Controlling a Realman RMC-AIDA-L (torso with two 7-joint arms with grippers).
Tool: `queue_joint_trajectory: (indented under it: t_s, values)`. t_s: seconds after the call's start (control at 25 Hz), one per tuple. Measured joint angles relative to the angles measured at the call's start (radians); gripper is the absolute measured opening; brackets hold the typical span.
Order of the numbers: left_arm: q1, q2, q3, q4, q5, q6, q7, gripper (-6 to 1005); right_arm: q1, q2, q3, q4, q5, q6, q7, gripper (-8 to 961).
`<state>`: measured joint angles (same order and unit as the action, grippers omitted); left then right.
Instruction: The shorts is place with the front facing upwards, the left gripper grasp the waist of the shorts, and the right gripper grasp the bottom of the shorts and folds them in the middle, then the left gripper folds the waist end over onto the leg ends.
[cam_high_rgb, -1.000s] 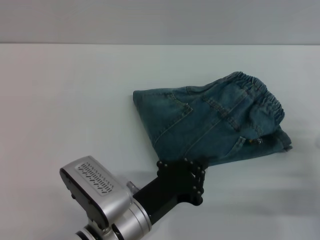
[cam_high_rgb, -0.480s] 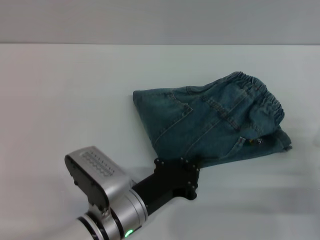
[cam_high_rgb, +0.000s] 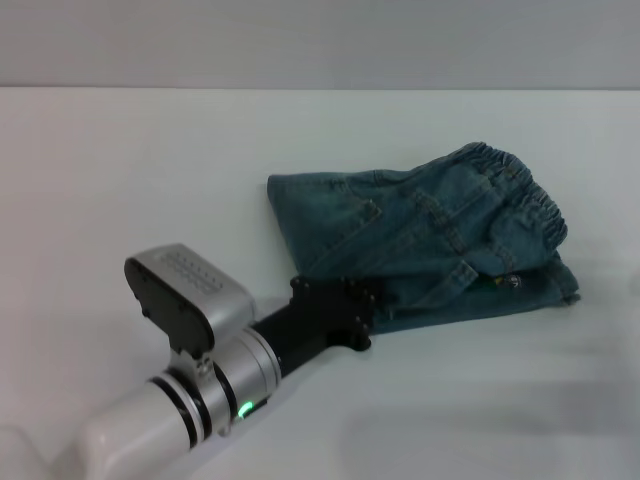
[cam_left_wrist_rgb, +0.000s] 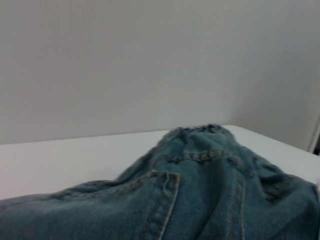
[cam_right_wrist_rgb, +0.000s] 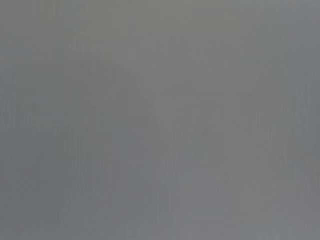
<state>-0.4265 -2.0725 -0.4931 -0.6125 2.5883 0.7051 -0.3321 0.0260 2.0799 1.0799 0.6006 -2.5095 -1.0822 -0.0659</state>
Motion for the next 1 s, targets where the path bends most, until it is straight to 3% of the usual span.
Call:
queue_joint_trajectory:
  t_s: [0.32, 0.6, 0.76, 0.84, 0.88, 0.92, 1.0]
  values:
    - [-0.056, 0.0, -0.036, 0.067, -0.001, -0.001, -0.047, 3, -0.027, -0.001, 0.0, 0.034, 0.0, 0.0, 0.0, -2]
    - [-0.019, 0.007, -0.038, 0.045, 0.003, 0.044, -0.043, 5, -0.036, -0.002, -0.015, 0.037, -0.008, -0.002, -0.001, -2]
    - [0.124, 0.012, -0.047, 0.01, 0.019, 0.224, 0.043, 5, -0.032, -0.004, -0.048, 0.032, -0.012, -0.016, -0.03, -1]
    - [0.124, 0.012, -0.047, 0.01, 0.019, 0.224, 0.043, 6, -0.026, -0.005, -0.051, 0.029, -0.012, -0.017, -0.036, 0]
    - [0.223, 0.008, -0.132, 0.002, 0.015, 0.33, 0.226, 6, -0.022, -0.003, -0.048, 0.026, -0.007, -0.023, -0.036, 0]
    - [0.258, 0.006, -0.219, 0.007, 0.008, 0.337, 0.312, 6, -0.022, -0.003, -0.048, 0.026, -0.007, -0.023, -0.036, 2]
    - [0.271, 0.004, -0.281, 0.016, 0.005, 0.334, 0.34, 6, -0.02, -0.001, -0.043, 0.023, -0.003, -0.047, -0.038, 6]
